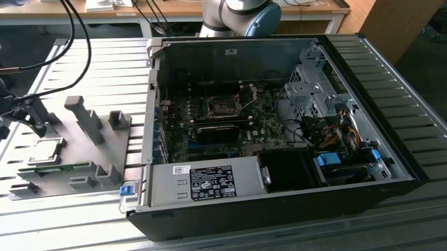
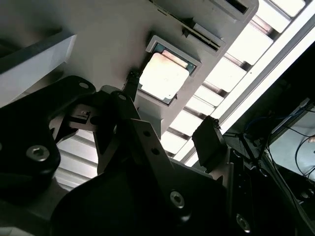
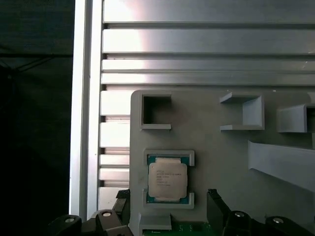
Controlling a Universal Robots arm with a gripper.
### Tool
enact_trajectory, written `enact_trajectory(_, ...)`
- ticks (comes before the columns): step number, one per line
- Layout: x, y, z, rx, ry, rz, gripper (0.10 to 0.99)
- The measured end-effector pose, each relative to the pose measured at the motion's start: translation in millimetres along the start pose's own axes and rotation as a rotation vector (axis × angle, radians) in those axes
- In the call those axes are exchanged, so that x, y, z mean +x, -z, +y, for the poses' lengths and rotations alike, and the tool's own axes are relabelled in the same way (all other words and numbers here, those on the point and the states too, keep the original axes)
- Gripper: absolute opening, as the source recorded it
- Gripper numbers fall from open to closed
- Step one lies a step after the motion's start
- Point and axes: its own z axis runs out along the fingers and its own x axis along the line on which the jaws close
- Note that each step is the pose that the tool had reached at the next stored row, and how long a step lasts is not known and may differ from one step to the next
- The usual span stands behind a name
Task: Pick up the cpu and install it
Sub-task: 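Pick up the cpu and move it towards the insertion slot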
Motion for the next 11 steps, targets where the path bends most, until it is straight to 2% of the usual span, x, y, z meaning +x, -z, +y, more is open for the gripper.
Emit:
enact_trajectory(3, -0.1, -2.2, -0.8, 0.001, 0.000, -0.0001, 0.718)
enact_trajectory(11, -0.3, -15.5, -5.3, 0.000, 0.000, 0.0000, 0.718)
